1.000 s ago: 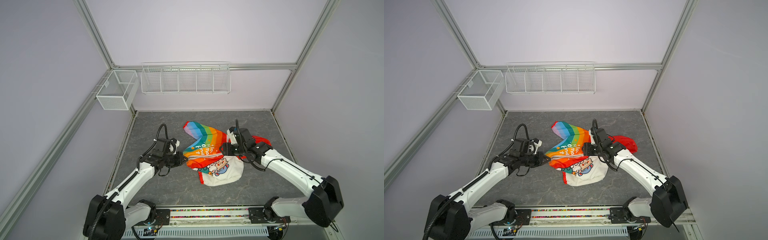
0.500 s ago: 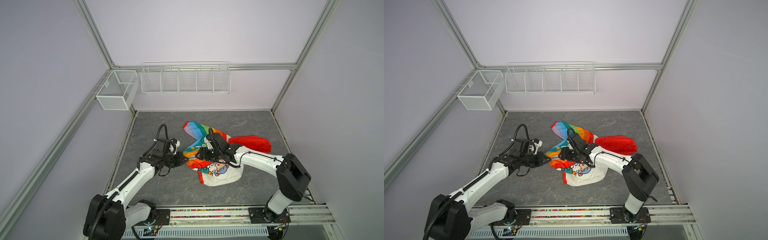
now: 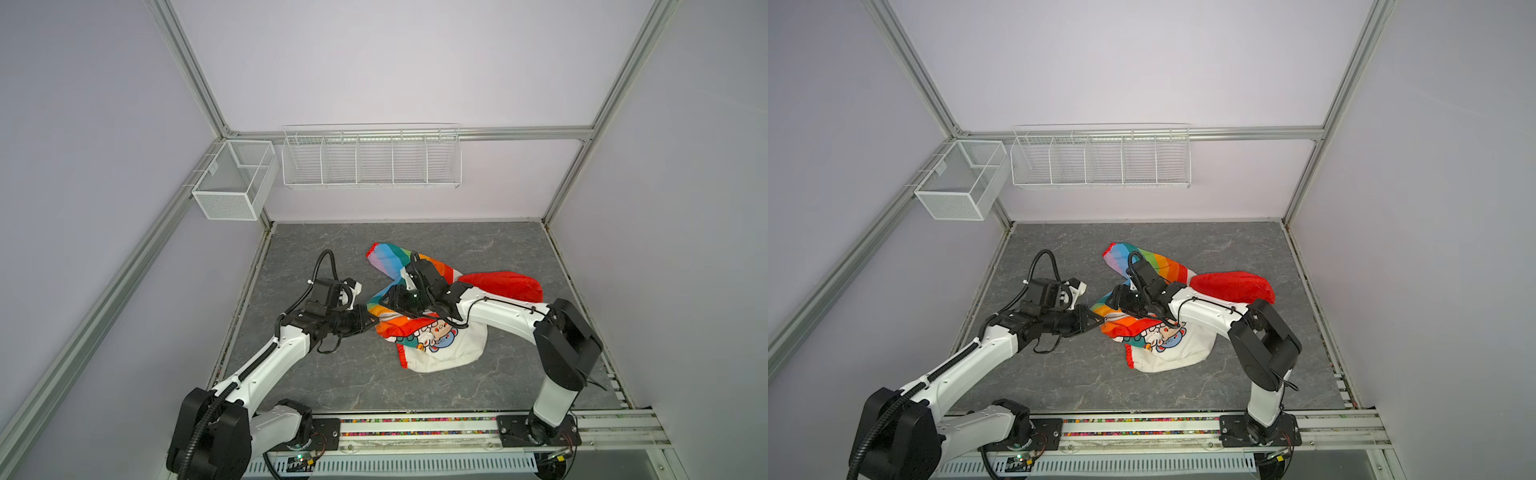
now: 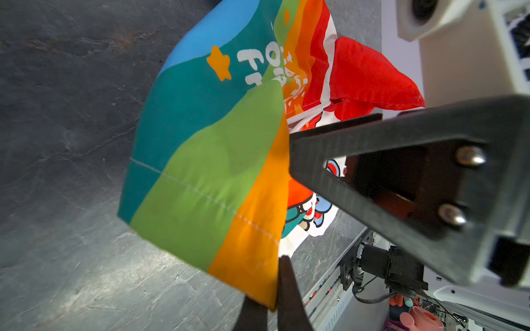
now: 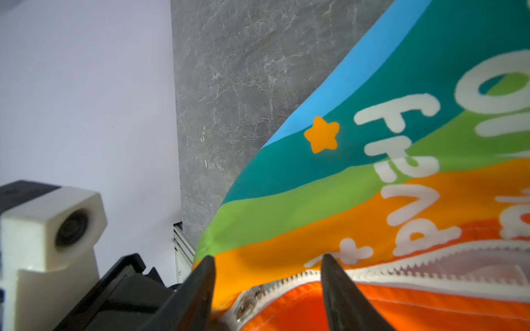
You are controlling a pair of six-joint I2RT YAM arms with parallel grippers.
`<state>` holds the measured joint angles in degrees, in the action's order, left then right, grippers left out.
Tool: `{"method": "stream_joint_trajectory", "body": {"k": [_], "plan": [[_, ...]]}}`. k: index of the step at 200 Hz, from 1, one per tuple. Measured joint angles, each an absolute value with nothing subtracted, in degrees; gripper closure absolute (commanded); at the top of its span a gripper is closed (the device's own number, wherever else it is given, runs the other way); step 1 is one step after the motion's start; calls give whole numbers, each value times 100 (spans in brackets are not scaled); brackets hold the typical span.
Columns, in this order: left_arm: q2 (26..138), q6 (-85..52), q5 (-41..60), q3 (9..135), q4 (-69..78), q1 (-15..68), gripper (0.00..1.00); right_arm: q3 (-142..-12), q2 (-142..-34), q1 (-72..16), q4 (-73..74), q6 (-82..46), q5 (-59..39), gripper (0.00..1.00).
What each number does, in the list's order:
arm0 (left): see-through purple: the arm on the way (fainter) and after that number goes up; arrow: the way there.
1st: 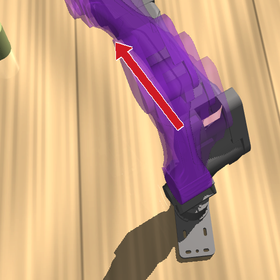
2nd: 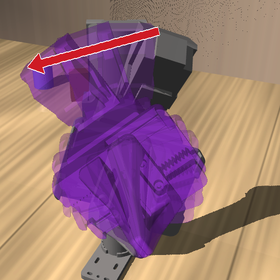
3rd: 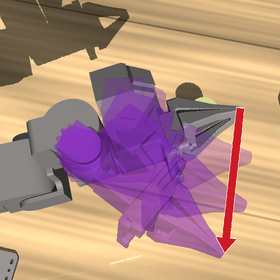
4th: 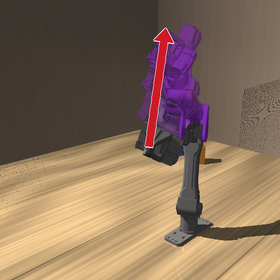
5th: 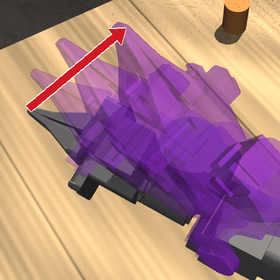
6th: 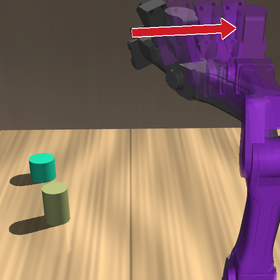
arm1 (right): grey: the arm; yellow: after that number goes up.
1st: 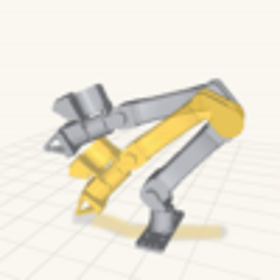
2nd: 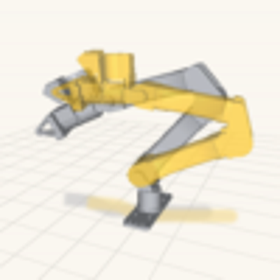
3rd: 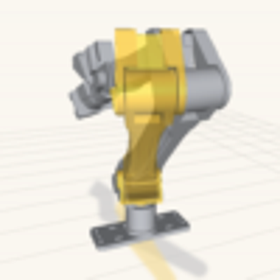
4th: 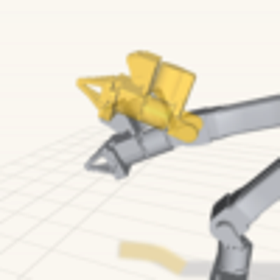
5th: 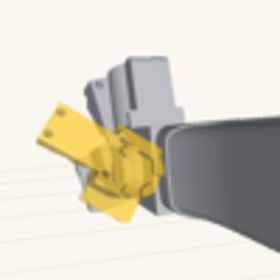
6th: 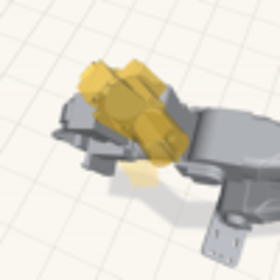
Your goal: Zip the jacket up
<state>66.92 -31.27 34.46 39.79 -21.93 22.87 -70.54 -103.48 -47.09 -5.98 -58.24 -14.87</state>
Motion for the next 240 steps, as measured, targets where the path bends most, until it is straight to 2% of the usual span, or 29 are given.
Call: {"method": "stream_joint_trajectory", "body": {"k": [20,59,90,115,132,200,221,240], "plan": [[6687,-3127,3459,3957,-2165,2287,100,-7100,-10462,-4709,-572,-5854,-1511,70],[6663,-3127,3457,3933,-2158,2287,100,-7118,-10499,-4709,-526,-5887,-1546,93],[6663,-3129,3457,3900,-2108,2287,100,-7122,-10499,-4709,-523,-5872,-1553,93],[6665,-3175,3465,3824,-1981,2287,74,-7122,-10499,-4709,-521,-5876,-1553,93],[6665,-3301,3457,3706,-1837,2290,65,-7122,-10497,-4709,-521,-5896,-1553,93],[6794,-3546,3159,3361,-1083,2716,61,-7122,-10492,-4709,-460,-6031,-1638,93],[6785,-3579,3002,3350,-869,2783,62,-7124,-10492,-4707,-414,-6086,-1660,93],[6696,-3634,2838,3293,-714,2783,67,-7122,-10492,-4707,-388,-6112,-1684,93]]}}
